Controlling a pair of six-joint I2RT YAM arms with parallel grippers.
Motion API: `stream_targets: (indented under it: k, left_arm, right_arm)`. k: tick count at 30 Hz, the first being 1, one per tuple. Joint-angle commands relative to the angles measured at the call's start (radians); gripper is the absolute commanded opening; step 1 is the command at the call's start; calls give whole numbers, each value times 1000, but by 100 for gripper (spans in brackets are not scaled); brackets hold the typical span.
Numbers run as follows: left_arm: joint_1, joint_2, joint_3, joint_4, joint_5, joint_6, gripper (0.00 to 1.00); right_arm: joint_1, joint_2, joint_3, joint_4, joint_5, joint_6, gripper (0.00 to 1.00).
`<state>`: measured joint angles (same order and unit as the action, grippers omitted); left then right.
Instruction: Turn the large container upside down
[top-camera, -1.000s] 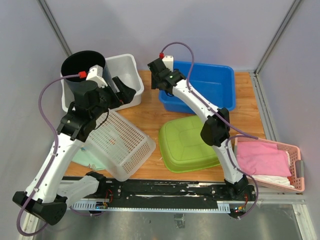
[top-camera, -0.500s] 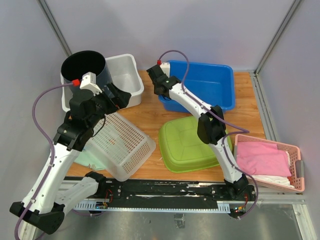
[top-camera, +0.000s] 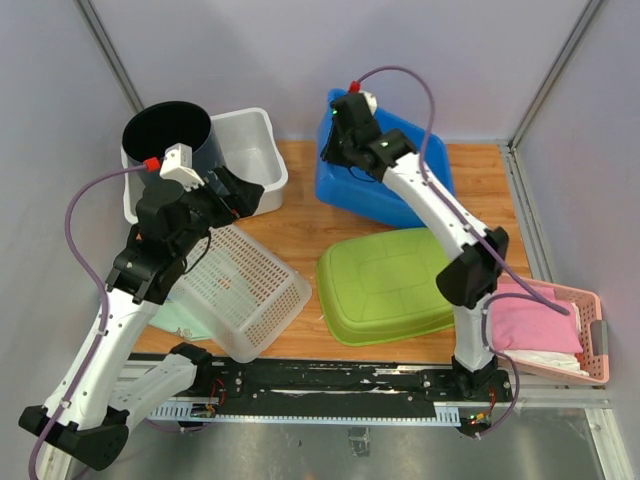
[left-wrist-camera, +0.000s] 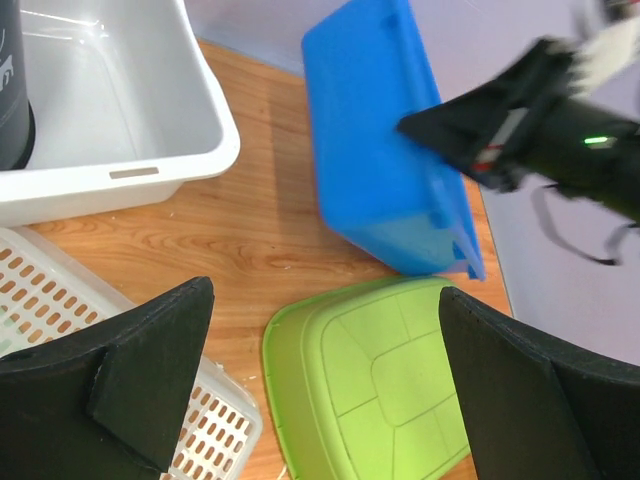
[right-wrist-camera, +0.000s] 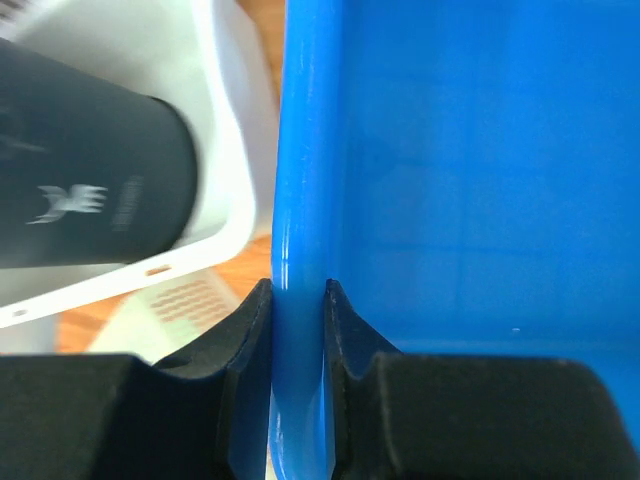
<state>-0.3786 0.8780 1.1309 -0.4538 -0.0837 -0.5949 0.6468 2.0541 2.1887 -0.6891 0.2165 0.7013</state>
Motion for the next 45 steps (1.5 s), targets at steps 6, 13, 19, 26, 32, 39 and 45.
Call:
stream_targets:
  k: [6,13,19,26,32,39,45]
  left_arm:
    - [-5,-34,54,-9,-22,91,99]
    - [-5,-34,38,9,15,63,99]
    - [-5,-22,36,23,51,46,99]
    - [-6,81,110,1,275,78,99]
    - [-9,139,96,0,332,68,99]
    - [-9,140,88,-2,301,66,99]
    - [-9,128,94,-32,209,53,99]
  right_arm:
    - [-158,-298,-155,252,-430,196,1]
    - [-338,-538,-678,890,-641,411,1]
    - [-481,-736,-1000,965,-526,511,1]
    - [-611,-879,-1324,950,-479,671,1]
    - [-658,-946,-1404,1006,-498,747,0]
    - [-631,-829,-1201,1087,-619,790,1]
    - [-473,-633,-995,1267,-598,883,1]
